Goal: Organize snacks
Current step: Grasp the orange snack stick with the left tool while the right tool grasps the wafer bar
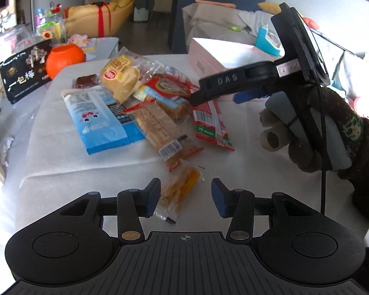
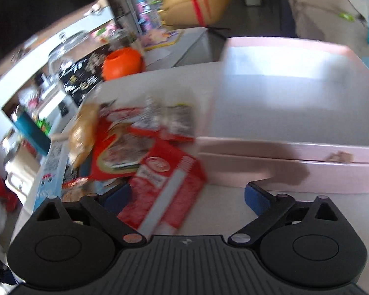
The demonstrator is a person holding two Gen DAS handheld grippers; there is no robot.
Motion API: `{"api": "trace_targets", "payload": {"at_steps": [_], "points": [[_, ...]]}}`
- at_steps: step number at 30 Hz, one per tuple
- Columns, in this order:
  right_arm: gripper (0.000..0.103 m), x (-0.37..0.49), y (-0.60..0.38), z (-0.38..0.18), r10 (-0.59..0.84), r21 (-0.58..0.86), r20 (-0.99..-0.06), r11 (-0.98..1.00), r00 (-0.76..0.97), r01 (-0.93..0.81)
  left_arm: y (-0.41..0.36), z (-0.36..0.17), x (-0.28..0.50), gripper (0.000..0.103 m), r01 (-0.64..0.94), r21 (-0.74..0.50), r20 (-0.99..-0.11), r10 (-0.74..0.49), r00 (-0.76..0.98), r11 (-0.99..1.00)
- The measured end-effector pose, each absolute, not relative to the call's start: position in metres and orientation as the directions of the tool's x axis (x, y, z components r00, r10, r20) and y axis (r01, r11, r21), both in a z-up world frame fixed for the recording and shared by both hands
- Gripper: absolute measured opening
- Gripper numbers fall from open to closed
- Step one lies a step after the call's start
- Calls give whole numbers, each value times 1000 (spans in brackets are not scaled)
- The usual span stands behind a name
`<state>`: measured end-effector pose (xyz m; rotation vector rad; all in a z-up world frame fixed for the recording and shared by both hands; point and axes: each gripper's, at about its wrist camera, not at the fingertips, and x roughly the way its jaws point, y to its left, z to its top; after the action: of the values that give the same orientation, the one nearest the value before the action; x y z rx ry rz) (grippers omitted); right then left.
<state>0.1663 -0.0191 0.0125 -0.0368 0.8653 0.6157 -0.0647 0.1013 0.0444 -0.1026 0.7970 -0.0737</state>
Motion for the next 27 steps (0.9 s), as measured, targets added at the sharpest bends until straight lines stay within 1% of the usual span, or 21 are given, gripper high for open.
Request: {"api": "trace_targets", "payload": {"at_steps": [4, 6, 7, 9, 10, 13, 17, 20, 22, 24, 27], "points": [[98, 151, -25, 14, 438, 111, -723, 837, 534, -535, 99, 42, -67, 49, 35, -114, -709, -106, 697, 993], [98, 145, -36, 13, 378, 47, -727, 860, 573, -508, 97, 40, -65, 48, 37, -116, -710, -109, 696, 993], [96, 142, -43, 13, 350, 19, -728, 870, 590, -493, 95, 38, -63, 48, 39, -116, -711, -111, 694, 992], [95, 136, -56, 10, 326, -2, -732, 877, 599, -480, 91, 35, -60, 47, 42, -101, -715, -102, 692, 994], [95, 134, -62, 10, 335, 11, -734, 875, 591, -483, 88, 34, -58, 45, 43, -79, -716, -87, 693, 996], [95, 123, -72, 16, 381, 54, -726, 861, 572, -505, 85, 31, -54, 27, 25, -27, -720, -37, 693, 999], [93, 102, -59, 32, 462, 70, -684, 812, 565, -579, 99, 34, -57, 27, -9, -72, -713, -45, 699, 997], [80, 89, -36, 41, 528, 86, -672, 752, 519, -654, 106, 36, -61, 26, -35, -69, -714, -25, 700, 997], [65, 86, -18, 43, 564, 114, -679, 713, 470, -692, 109, 36, -63, 26, -27, -86, -718, -43, 695, 996], [58, 84, 3, 40, 580, 117, -687, 683, 439, -721, 107, 36, -66, 26, -2, -102, -721, -73, 689, 995], [57, 82, 33, 32, 560, 65, -701, 666, 442, -743, 103, 36, -69, 27, 32, -112, -716, -103, 690, 993]]}}
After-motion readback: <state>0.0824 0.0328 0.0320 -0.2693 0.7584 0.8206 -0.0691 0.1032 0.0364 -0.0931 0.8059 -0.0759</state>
